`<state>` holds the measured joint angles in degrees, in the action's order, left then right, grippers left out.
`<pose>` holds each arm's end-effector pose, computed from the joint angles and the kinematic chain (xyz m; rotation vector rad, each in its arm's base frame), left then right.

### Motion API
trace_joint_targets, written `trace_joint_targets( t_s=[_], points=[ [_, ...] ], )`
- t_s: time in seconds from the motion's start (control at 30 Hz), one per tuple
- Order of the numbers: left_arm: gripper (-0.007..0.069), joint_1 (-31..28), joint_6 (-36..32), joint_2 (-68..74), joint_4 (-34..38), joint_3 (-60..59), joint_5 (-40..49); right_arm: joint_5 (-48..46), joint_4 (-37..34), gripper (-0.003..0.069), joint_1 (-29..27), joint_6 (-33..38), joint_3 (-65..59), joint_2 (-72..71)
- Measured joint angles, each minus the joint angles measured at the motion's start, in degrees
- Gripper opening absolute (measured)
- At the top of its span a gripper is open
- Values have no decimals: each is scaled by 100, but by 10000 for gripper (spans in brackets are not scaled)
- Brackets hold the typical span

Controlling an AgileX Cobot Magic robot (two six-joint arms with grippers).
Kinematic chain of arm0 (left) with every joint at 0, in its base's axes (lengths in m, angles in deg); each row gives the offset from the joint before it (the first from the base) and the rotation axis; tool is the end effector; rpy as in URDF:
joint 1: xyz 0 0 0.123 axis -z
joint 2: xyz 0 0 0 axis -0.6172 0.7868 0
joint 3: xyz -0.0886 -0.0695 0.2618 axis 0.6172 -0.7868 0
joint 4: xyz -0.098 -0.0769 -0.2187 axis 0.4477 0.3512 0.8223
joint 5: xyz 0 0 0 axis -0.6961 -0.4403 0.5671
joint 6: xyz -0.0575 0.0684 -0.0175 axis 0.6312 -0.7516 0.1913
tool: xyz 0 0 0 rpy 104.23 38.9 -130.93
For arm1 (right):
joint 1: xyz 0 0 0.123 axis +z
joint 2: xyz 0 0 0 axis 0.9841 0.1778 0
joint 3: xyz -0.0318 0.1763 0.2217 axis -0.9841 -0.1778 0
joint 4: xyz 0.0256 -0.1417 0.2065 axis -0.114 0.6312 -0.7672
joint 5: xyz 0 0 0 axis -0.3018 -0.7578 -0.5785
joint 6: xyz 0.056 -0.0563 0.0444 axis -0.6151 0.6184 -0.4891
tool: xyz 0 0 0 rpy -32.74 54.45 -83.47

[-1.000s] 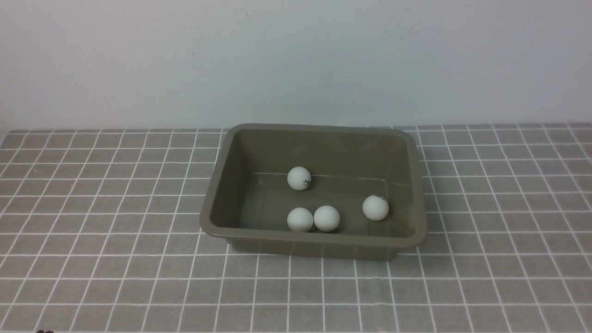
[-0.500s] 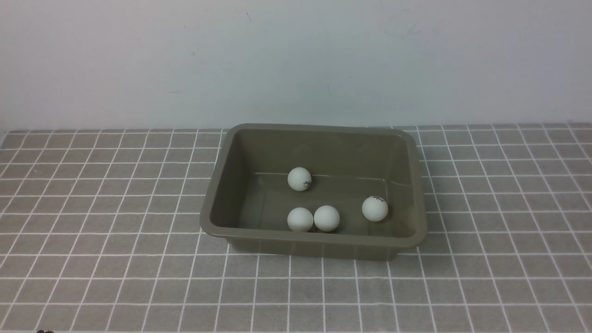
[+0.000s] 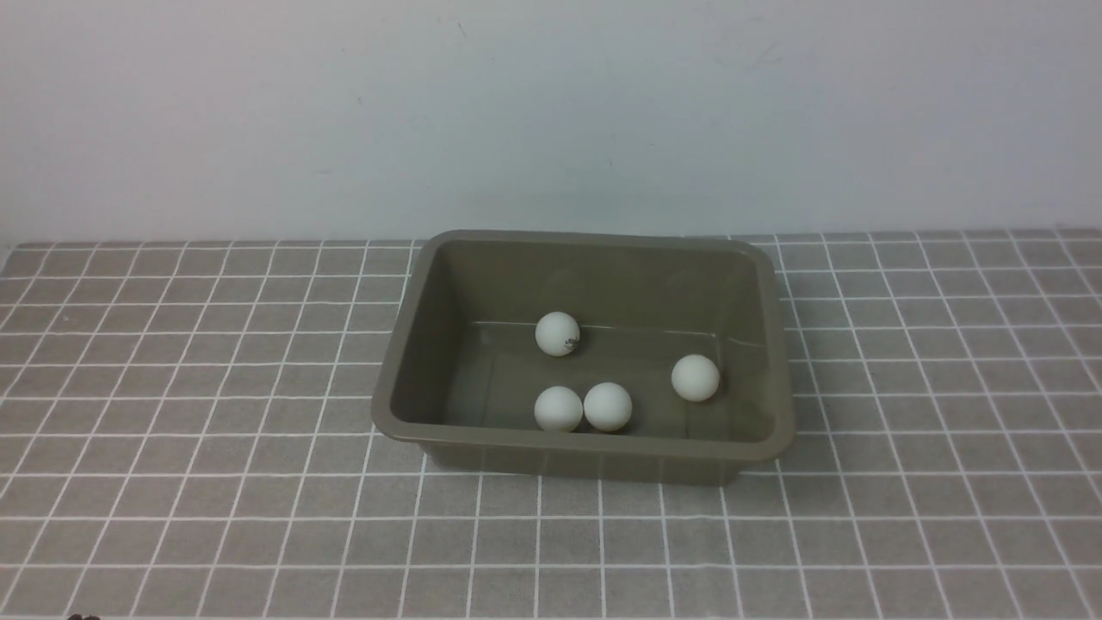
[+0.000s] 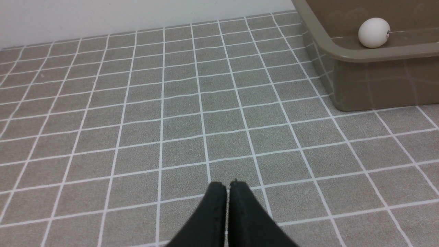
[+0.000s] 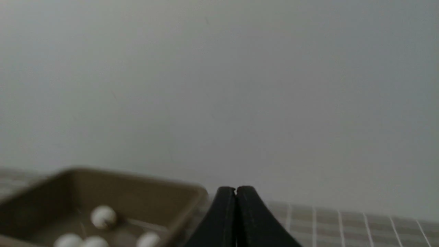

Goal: Put the table tennis balls into the box on the grey coffee tablecloth.

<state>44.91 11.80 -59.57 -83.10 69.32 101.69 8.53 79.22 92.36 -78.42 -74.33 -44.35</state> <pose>0.0519 -0.0075 0.1712 0.1398 1.8735 -0.0806 0.0364 -0.0019 0.2570 -0.0660 1.6389 0.1105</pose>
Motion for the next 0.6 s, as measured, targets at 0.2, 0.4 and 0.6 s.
trace_joint_targets(
  t_s=[0.2, 0.4, 0.6],
  points=[
    [-5, 0, 0, 0, 0, 0, 0, -114, 66, -13, -794, 0, -1413, 0],
    [-5, 0, 0, 0, -4, 0, 0, 224, 152, -14, -962, -6, -1514, 13],
    [-5, 0, 0, 0, -4, 0, 0, 260, 152, -14, -974, -6, -1520, 13]
  ],
)
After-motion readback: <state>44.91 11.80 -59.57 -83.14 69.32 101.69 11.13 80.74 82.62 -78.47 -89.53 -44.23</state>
